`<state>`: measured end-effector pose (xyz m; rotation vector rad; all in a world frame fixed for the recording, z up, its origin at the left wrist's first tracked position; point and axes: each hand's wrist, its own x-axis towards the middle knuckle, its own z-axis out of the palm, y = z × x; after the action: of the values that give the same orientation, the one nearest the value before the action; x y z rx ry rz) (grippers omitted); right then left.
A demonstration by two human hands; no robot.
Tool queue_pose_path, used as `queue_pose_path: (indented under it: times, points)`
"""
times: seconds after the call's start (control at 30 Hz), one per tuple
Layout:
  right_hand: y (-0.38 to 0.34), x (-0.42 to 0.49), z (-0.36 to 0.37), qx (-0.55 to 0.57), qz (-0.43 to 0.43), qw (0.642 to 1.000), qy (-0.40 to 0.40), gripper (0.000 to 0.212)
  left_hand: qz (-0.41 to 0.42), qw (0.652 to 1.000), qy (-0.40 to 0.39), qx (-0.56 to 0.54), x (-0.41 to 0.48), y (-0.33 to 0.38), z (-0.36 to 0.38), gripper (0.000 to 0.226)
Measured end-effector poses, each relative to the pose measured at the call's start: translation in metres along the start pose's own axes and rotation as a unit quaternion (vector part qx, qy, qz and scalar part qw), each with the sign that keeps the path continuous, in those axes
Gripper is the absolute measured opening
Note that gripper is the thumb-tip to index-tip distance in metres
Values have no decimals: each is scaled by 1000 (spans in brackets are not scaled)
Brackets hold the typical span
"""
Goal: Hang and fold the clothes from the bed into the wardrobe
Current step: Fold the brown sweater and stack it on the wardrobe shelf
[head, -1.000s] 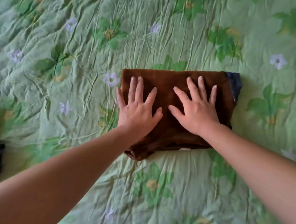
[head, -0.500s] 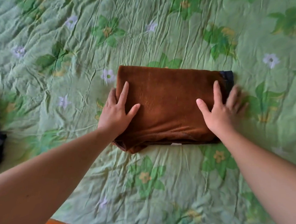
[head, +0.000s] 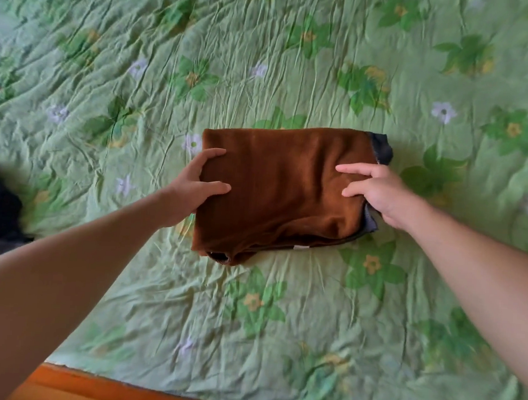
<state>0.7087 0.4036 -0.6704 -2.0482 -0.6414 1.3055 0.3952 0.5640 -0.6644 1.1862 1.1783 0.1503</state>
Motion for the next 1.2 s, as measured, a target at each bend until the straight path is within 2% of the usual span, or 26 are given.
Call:
queue_pose_path:
  times: [0.17, 0.33, 0.47, 0.67, 0.93, 1.2]
  points:
    - [-32, -72, -13, -51, -47, 997, 41, 61, 3, 997, -7, 79, -58, 52, 7, 63]
    - [-88, -183, -54, -86, -59, 994, 31, 66, -1, 989, -78, 123, -141, 130, 12, 80]
    - [-121, -284, -88, -106, -44, 992, 58, 68, 68, 979, -105, 163, -210, 182, 29, 78]
    - [-127, -431, -117, -76, 2, 983, 165, 65, 141, 946, -199, 213, -305, 242, 69, 64]
    - [-79, -602, -174, -26, 26, 957, 288, 65, 206, 869, -278, 353, -417, 319, 196, 60]
    - [20, -744, -280, -9, 62, 934, 351, 70, 246, 795, -330, 446, -503, 338, 397, 61]
